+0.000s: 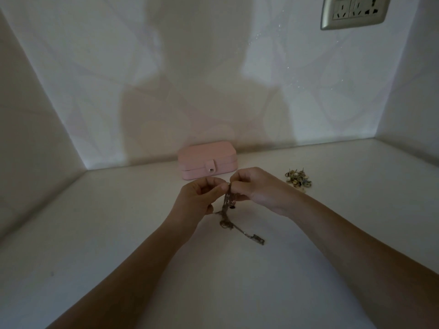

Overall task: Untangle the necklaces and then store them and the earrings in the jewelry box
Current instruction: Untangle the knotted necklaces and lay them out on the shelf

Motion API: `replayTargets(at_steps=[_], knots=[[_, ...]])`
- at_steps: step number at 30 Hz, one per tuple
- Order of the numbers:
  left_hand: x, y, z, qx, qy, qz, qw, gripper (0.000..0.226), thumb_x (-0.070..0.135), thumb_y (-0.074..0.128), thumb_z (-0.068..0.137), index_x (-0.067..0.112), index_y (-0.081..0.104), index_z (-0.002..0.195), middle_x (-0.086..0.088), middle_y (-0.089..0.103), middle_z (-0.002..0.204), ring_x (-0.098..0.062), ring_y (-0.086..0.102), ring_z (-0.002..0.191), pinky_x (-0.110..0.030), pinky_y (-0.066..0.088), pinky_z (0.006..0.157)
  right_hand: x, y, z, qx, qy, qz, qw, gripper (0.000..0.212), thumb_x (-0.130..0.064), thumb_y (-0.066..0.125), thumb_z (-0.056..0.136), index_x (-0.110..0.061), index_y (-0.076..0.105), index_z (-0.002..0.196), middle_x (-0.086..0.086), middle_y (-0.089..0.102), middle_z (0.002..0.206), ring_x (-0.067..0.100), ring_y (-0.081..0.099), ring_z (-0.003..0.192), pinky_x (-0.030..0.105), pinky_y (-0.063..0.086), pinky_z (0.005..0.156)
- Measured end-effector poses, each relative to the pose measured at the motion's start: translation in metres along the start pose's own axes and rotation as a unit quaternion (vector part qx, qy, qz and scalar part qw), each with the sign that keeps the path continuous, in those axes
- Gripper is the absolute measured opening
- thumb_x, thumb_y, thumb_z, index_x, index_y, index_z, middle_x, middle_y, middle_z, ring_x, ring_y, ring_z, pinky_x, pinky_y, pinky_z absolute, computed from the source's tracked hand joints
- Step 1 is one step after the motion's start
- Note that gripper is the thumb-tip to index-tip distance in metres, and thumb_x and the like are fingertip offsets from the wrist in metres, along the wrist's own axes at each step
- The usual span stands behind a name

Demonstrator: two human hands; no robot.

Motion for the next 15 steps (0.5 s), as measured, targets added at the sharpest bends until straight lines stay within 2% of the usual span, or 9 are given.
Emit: replayTargets(at_steps=[3,7,10,13,15], knots=[[-0.001,-0.003,0.001,0.016,-0.011,0.001,1.000,0.005,0.010,0.070,0.083,0.013,0.067,0.084,0.009,0.062,0.062,0.001,0.040,0.045,-0.013,0.031,0.044,-0.001,-0.003,0.000,0.015,-0.016,0.042,0.999,0.012,0.002,0.062,0.086,-0.010,0.061,0.082,0.005,0.062,0.075,0.016,0.062,0.076,0.040,0.052,0.094],[-0.003,-0.009,-0.001,0.040,-0.016,0.040,0.998,0.001,0.017,0.073,0.081,0.016,0.072,0.082,0.009,0.067,0.062,0.001,0.039,0.042,-0.013,0.030,0.045,-0.008,-0.008,-0.002,0.023,-0.048,0.009,0.999,0.015,0.001,0.073,0.078,-0.009,0.070,0.089,0.004,0.066,0.078,0.011,0.062,0.076,0.024,0.051,0.078],[0.000,-0.006,-0.003,0.041,0.000,0.050,0.998,0.002,0.020,0.073,0.081,0.018,0.074,0.081,0.010,0.066,0.061,0.002,0.041,0.040,-0.012,0.031,0.045,-0.012,-0.006,-0.004,0.013,-0.059,0.034,0.998,0.014,0.003,0.072,0.078,-0.008,0.072,0.089,0.003,0.068,0.075,0.007,0.063,0.070,0.016,0.051,0.072],[0.000,-0.009,-0.002,0.053,-0.002,0.033,0.998,0.007,0.016,0.070,0.085,0.016,0.074,0.090,0.014,0.061,0.055,0.001,0.040,0.041,-0.015,0.030,0.047,-0.010,-0.006,-0.003,0.011,-0.050,0.074,0.996,0.017,0.004,0.067,0.083,-0.010,0.073,0.090,0.002,0.070,0.078,0.004,0.064,0.072,0.016,0.052,0.074],[0.000,-0.012,-0.002,0.063,-0.006,0.026,0.998,0.008,0.014,0.069,0.085,0.016,0.074,0.091,0.016,0.059,0.053,0.002,0.042,0.042,-0.015,0.031,0.048,-0.010,-0.007,-0.002,0.015,-0.055,0.061,0.997,0.020,0.002,0.066,0.085,-0.011,0.075,0.096,0.004,0.073,0.086,0.006,0.065,0.077,0.018,0.052,0.076]])
Point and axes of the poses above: each hand's wrist, its own z-axis towards the middle knuckle, its own y-axis out of the palm, x = y × z, the point moved 10 cm from there along z, towards the middle knuckle
